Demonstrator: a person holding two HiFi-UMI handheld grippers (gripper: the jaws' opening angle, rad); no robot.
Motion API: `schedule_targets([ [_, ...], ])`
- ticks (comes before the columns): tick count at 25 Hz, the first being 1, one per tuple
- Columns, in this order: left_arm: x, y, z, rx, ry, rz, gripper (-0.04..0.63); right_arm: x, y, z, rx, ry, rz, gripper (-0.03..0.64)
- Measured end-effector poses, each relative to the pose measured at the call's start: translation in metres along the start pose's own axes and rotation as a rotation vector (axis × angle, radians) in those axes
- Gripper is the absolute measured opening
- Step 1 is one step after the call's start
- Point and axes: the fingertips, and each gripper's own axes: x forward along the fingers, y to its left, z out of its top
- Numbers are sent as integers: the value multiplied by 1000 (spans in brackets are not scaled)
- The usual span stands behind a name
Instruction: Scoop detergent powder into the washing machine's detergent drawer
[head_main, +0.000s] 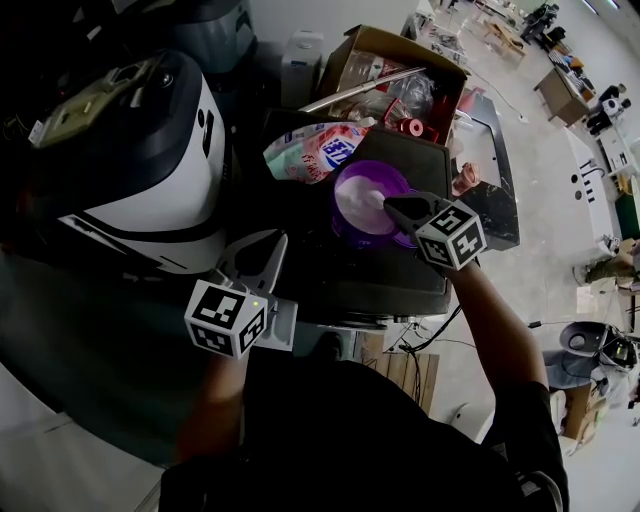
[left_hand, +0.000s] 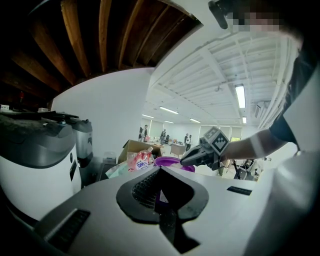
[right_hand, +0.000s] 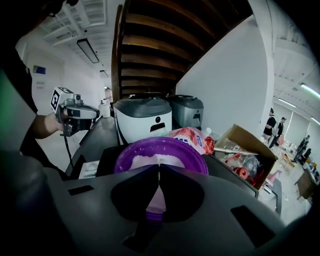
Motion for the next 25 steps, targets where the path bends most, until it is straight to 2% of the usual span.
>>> schedule_targets([
  [12, 3, 4, -11, -10, 11, -6, 8, 9, -8, -4, -135, 109, -46, 20],
  [21, -4, 11, -15, -18, 20, 5, 8, 22, -16, -14, -263, 239, -78, 20],
  [25, -6, 14, -19, -25, 24, 6, 8, 22, -16, -14, -265, 262, -64, 20],
])
